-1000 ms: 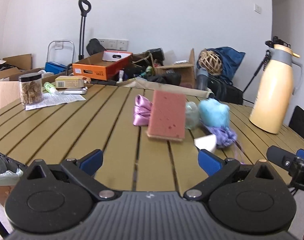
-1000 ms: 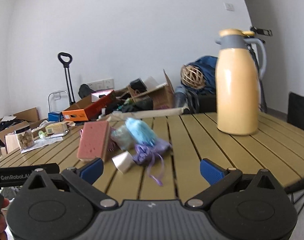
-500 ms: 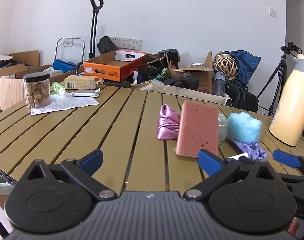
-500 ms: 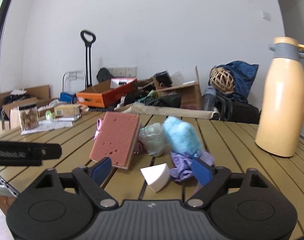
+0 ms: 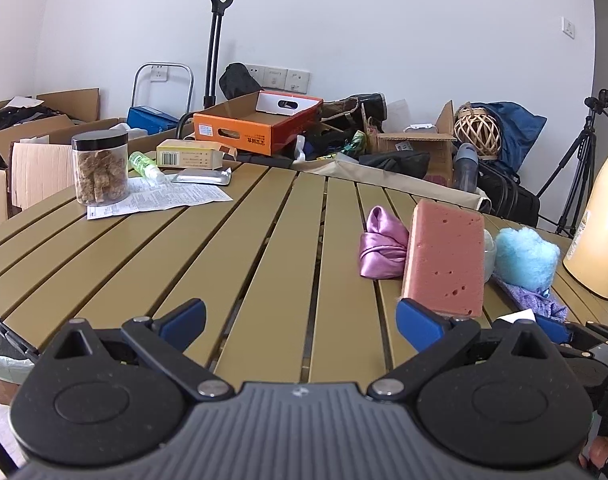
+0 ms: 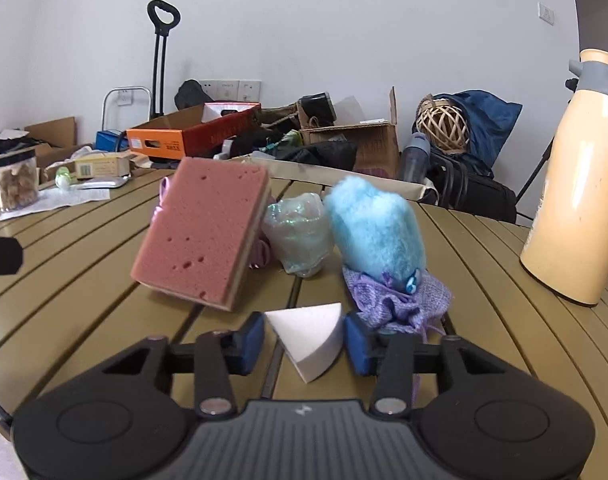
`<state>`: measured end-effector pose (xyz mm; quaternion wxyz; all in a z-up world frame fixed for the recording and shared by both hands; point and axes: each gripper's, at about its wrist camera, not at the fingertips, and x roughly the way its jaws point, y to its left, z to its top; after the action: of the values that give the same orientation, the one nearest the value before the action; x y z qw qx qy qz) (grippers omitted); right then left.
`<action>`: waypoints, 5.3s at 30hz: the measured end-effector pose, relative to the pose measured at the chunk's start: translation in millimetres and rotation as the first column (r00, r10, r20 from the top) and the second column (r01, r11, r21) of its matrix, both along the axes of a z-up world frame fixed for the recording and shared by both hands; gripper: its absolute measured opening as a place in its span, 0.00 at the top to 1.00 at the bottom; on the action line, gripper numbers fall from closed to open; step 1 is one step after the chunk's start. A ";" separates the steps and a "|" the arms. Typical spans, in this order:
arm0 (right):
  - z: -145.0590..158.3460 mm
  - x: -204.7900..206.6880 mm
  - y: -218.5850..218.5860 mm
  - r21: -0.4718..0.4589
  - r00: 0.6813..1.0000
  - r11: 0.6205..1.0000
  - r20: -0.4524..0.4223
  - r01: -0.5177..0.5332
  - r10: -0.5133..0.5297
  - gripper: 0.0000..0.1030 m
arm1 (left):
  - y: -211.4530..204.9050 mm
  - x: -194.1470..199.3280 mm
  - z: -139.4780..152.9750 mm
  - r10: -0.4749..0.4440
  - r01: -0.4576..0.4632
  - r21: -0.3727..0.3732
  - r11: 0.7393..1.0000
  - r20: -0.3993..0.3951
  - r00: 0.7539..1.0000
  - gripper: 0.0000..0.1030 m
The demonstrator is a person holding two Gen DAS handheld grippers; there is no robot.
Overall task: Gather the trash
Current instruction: 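Grasp the pink sponge with the left tool while the right tool holds the white wedge, then lift the pink sponge and white wedge off the table, then carry the pink sponge and white wedge down over the black trash bin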
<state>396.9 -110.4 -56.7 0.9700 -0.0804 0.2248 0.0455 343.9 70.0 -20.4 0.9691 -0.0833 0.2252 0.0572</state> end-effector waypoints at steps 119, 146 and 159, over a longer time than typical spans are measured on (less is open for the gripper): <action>-8.5 -194.2 -60.7 0.104 0.991 0.991 0.117 -0.082 0.070 0.68 | -68.1 -129.1 -16.8 -0.187 0.184 0.075 0.980 0.028 0.982 0.30; -95.2 -221.8 -45.5 0.137 0.942 0.990 -0.331 -0.016 0.061 0.68 | -30.8 -157.4 -107.5 -0.104 0.129 0.049 0.990 -0.352 0.930 0.30; -132.1 -212.8 -46.0 0.146 0.850 0.987 -0.526 0.062 0.024 0.68 | -5.6 -135.7 -151.5 -0.035 0.024 -0.026 0.999 -0.559 0.829 0.30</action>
<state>184.1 -156.4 -188.8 0.8751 0.0142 0.4781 0.0738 208.2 64.3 -171.9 0.8609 -0.0682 0.5003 0.0621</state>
